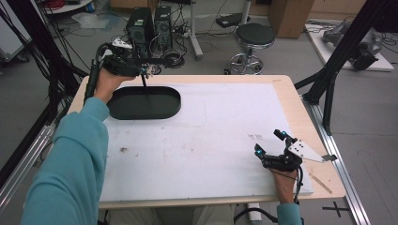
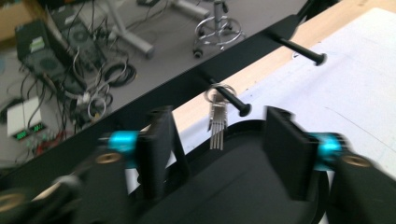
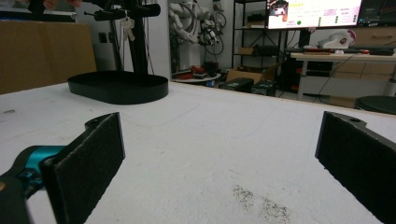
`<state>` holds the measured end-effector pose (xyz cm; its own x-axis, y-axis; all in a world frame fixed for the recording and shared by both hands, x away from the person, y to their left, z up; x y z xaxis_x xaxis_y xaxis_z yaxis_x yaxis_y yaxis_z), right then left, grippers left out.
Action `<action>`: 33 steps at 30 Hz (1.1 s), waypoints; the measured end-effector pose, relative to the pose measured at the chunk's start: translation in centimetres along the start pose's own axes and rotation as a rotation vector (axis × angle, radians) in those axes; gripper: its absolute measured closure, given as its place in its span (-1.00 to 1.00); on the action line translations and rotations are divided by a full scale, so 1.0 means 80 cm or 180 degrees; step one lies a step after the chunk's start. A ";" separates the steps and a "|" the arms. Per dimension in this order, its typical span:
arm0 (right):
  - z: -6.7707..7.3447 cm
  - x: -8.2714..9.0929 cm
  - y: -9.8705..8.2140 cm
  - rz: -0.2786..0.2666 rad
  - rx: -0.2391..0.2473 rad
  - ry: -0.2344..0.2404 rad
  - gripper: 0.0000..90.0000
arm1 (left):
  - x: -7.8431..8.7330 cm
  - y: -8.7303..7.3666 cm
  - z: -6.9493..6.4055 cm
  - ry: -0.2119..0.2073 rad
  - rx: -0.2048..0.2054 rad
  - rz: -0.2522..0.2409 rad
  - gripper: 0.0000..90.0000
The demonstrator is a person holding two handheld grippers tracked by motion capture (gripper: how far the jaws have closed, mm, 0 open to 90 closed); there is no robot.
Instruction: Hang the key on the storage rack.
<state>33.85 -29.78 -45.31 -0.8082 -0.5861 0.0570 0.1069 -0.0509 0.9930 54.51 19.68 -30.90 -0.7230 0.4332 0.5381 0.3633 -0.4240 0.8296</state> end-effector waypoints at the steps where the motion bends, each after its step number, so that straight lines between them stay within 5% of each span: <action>1: 0.000 0.000 0.000 0.0000 0.0015 -0.0006 -0.99 | 0.003 -0.001 -0.002 -0.0052 0.0015 -0.0046 -0.21; 5: 0.000 0.000 0.000 -0.0001 -0.0002 -0.0006 -0.99 | 0.019 -0.007 -0.010 -0.0113 -0.0004 -0.0195 -0.70; 9: 0.000 -0.001 0.000 0.0011 -0.0001 0.0000 -0.99 | 0.054 -0.021 -0.024 -0.0222 -0.0087 -0.0577 -0.96; 19: 0.001 -0.001 0.000 0.0022 0.0040 -0.0006 -0.99 | 0.144 -0.125 -0.060 -0.0399 -0.0060 -0.1292 -0.96; 24: 0.001 -0.001 0.000 0.0018 0.0059 -0.0019 -0.99 | 0.158 -0.174 -0.072 -0.0440 0.0093 -0.1453 -0.96; 33: 0.002 0.000 0.000 0.0003 0.0075 -0.0023 -0.99 | 0.164 -0.220 -0.093 -0.0417 0.0070 -0.1615 -0.96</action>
<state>33.79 -29.64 -45.33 -0.8124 -0.5802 0.0585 0.0940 -0.0314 0.9951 34.25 26.89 -39.57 -0.7322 0.6763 0.0807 -0.0003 -0.1188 0.9929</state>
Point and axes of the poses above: each handheld gripper's, and its own axes: x roughly backward along the jaws, y roughly out of its top, z roughly to its left, the point moved 5 cm from there along -x, roughly forward along the jaws, and after that the axes turned 4 degrees about -x, right-handed, at the moved point
